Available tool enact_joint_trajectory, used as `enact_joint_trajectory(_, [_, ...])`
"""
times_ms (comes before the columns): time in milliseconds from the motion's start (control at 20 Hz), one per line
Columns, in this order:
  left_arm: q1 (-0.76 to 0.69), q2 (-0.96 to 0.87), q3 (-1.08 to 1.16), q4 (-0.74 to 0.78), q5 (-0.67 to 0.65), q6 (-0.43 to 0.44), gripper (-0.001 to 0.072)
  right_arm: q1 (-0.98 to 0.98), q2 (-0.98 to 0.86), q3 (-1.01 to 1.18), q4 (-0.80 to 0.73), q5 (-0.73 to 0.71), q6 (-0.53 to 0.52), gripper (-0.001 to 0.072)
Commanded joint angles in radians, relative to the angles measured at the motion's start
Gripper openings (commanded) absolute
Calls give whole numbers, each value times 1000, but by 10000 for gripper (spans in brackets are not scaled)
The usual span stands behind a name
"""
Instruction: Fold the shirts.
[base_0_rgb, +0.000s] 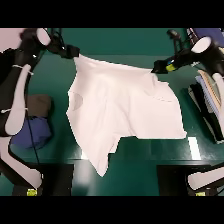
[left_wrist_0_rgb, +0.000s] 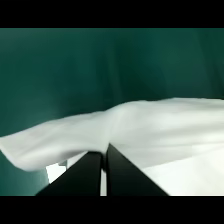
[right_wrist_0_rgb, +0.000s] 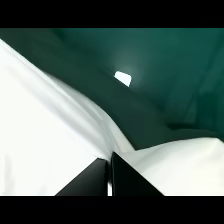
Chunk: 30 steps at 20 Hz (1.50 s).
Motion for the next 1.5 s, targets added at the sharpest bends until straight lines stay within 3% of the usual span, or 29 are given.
enact_joint_trajectory(0, [-1,-103,-5,-54,58,0,27,14,-102,-26,7,-68,2,16])
enact_joint_trajectory(50, [-1,-109,-6,-71,58,0,34,25,-114,-26,7,-80,2,17])
enact_joint_trajectory(150, [-1,-111,-5,-82,50,-2,526,43,-124,-26,7,-113,2,24])
enact_joint_trajectory(200, [0,-110,0,-86,24,-1,565,50,-121,-26,7,-128,2,200])
enact_joint_trajectory(250, [0,-109,14,-74,-23,-1,550,49,-113,-26,6,-135,2,403])
enact_joint_trajectory(450, [35,-50,75,-6,-293,-1,549,-6,-12,-26,3,-10,-14,417])
enact_joint_trajectory(650, [74,97,-48,-11,-433,-10,550,-95,173,-146,5,51,-36,412])
enact_joint_trajectory(1050, [71,605,-869,-195,-288,-65,550,-239,573,-486,6,47,-36,408])
enact_joint_trajectory(1250, [71,829,-1233,-282,-242,-138,550,-259,664,-556,6,45,-36,407])
enact_joint_trajectory(1450, [71,934,-1440,-351,-185,-173,550,-259,692,-559,6,34,-36,407])
